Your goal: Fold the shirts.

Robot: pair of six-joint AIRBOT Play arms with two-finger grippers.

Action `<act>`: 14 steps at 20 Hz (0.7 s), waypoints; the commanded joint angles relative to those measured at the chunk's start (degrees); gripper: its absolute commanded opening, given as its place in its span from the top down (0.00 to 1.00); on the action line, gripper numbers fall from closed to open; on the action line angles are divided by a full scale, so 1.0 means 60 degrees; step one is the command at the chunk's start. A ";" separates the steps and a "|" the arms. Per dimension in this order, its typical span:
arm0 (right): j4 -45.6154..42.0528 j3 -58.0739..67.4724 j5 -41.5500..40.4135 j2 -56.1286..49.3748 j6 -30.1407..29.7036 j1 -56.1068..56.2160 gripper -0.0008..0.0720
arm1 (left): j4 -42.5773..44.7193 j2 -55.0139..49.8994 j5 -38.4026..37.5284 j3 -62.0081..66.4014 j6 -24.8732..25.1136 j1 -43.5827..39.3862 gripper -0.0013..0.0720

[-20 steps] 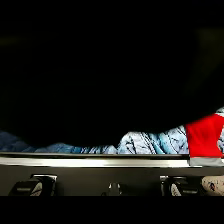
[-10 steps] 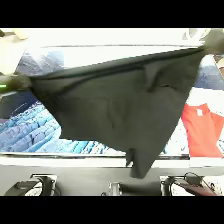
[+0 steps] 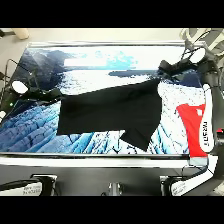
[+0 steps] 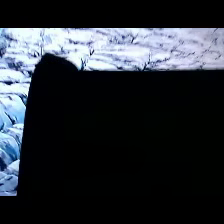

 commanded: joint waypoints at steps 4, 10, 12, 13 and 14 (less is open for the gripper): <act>0.0313 -0.0102 0.3803 0.0044 -0.1188 -0.1366 0.27 | 0.0164 -0.0033 -0.3694 -0.0237 0.1228 0.2200 0.23; 0.0382 -0.2761 0.4652 0.0667 -0.2113 -0.1759 0.28 | -0.0466 0.0324 -0.2452 -0.3523 0.1861 0.2306 0.23; 0.0364 -0.3126 0.4368 0.0769 -0.2106 -0.1763 0.28 | -0.0812 0.0288 -0.1945 -0.3945 0.1858 0.2055 0.23; 0.0335 -0.3206 0.4320 0.0769 -0.2106 -0.1759 0.27 | -0.0874 0.0226 -0.1836 -0.4000 0.1854 0.1902 0.23; 0.0288 -0.3279 0.4273 0.0769 -0.2102 -0.1759 0.25 | -0.0922 0.0157 -0.1770 -0.4000 0.1854 0.1741 0.23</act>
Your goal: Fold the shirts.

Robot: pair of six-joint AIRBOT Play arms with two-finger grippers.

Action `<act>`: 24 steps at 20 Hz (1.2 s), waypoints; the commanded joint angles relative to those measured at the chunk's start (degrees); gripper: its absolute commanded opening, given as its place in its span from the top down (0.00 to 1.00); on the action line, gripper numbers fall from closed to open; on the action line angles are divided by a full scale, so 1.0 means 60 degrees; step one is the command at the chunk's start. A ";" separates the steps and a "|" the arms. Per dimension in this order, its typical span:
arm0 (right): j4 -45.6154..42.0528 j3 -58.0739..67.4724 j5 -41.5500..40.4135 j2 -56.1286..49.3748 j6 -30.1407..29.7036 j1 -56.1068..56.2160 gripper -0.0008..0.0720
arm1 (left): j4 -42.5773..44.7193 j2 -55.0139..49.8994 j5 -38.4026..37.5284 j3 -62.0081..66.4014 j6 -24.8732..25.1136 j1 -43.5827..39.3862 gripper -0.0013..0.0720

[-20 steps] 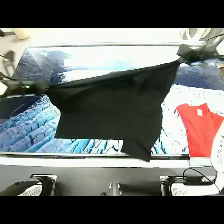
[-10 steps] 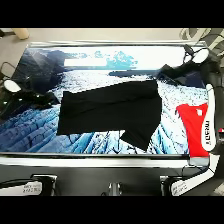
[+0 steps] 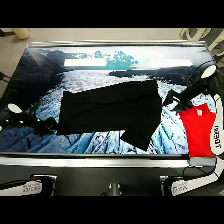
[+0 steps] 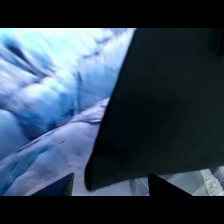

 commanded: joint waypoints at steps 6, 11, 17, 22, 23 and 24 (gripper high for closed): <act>-0.0095 -0.2259 -0.1104 0.0251 -0.0219 0.0164 0.23 | -0.0506 -0.0073 0.1406 -0.0506 -0.0291 -0.0845 0.93; -0.0098 -0.3370 -0.3472 0.0240 -0.0444 0.0812 0.24 | -0.0503 0.0619 0.1384 -0.0506 -0.0040 -0.0863 0.94; 0.0466 -0.3344 -0.3410 -0.0109 -0.0539 0.1166 0.96 | -0.0798 0.1643 0.1392 -0.0444 0.0051 -0.0849 0.94; 0.0295 -0.0692 -0.2754 0.2044 -0.1045 0.0681 0.97 | -0.1282 0.3501 0.1847 0.2557 0.0954 -0.0820 0.95; 0.0291 0.0280 -0.3118 0.2834 -0.1158 0.0495 0.97 | -0.1107 0.4167 0.2182 0.3767 0.0987 -0.0820 0.95; 0.0237 0.1373 -0.3519 0.3785 -0.1311 0.0277 0.97 | -0.0900 0.4787 0.2579 0.4969 0.0984 -0.0820 0.95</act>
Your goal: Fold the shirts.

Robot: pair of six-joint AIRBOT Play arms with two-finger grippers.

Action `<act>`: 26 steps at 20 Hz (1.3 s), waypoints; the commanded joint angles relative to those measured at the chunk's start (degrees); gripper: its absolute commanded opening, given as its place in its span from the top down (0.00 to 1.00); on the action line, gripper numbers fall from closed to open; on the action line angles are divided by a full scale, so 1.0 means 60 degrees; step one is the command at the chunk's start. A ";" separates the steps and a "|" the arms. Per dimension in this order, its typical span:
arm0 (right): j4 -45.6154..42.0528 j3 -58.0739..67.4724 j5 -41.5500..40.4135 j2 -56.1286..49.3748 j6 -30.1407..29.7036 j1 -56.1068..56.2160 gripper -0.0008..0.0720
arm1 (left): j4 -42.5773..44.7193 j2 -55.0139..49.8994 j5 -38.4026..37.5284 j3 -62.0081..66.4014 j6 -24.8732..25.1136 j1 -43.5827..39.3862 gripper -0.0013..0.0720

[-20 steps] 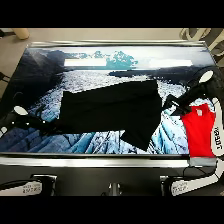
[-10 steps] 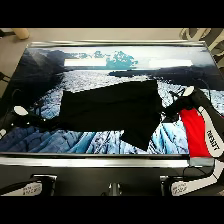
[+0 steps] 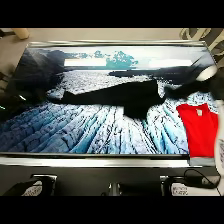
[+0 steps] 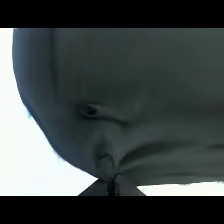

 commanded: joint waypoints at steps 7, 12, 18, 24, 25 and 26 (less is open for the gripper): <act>-0.2058 0.4466 -0.2288 0.7388 -0.0488 -0.0652 0.97 | 0.0943 0.4462 0.2251 0.6743 -0.0597 0.0015 0.95; -0.2634 0.4470 -0.1144 0.7584 -0.0477 -0.0652 0.97 | 0.2222 0.4492 0.0929 0.6739 -0.0601 0.0015 0.95; -0.2583 0.4455 0.3053 0.5472 0.0597 -0.0652 0.97 | 0.3166 0.2663 -0.2918 0.6080 -0.0896 0.0011 0.95; -0.1534 0.2849 0.4193 0.1206 0.0871 -0.0630 0.97 | 0.3468 -0.0080 -0.2430 0.2339 -0.0729 0.0011 0.95; -0.1322 0.2499 0.3891 0.0612 0.0929 -0.0630 0.97 | 0.3442 -0.0699 -0.2095 0.2080 -0.0729 0.0004 0.95; -0.1071 0.2328 0.3530 0.0015 0.1031 -0.0630 0.97 | 0.3406 -0.1366 -0.1763 0.2033 -0.0732 -0.0033 0.95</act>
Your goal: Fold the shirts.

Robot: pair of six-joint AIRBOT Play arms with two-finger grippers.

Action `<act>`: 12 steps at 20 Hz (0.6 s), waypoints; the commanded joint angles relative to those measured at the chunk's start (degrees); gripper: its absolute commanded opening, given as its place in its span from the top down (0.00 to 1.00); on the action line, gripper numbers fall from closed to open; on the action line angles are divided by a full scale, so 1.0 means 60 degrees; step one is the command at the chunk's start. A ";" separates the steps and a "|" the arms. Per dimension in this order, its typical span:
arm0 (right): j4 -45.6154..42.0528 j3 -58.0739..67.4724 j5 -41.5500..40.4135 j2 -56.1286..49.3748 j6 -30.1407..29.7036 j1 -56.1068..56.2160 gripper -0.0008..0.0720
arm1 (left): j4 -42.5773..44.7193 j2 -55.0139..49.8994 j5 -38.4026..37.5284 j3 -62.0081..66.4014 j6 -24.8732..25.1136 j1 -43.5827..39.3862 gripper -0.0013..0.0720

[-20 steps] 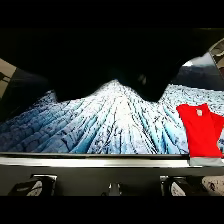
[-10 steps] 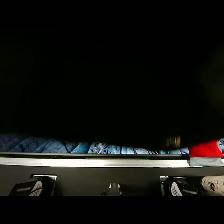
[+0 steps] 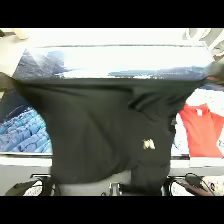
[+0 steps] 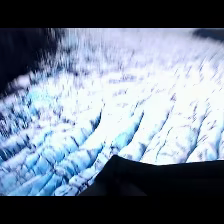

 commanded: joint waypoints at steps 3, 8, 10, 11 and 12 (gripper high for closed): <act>0.0892 -0.0750 -0.2055 -0.3191 0.0229 0.0663 0.97 | -0.0106 -0.3147 0.1920 -0.0630 -0.0066 -0.0153 0.95; 0.0929 -0.0750 -0.6433 -0.4211 0.0364 0.1300 0.97 | -0.0652 -0.5053 0.3559 0.0743 -0.0452 -0.0204 0.95; 0.0936 -0.0750 -0.7326 -0.4342 0.0765 0.1304 0.97 | -0.0780 -0.5646 0.3741 0.1184 -0.0630 -0.0251 0.95; 0.0940 -0.0750 -0.7275 -0.4466 0.0801 0.1308 0.97 | -0.0892 -0.5894 0.3723 0.1213 -0.0634 -0.0324 0.94; 0.0936 -0.0750 -0.6910 -0.4652 0.0801 0.1311 0.97 | -0.1038 -0.6167 0.3512 0.1213 -0.0630 -0.0423 0.94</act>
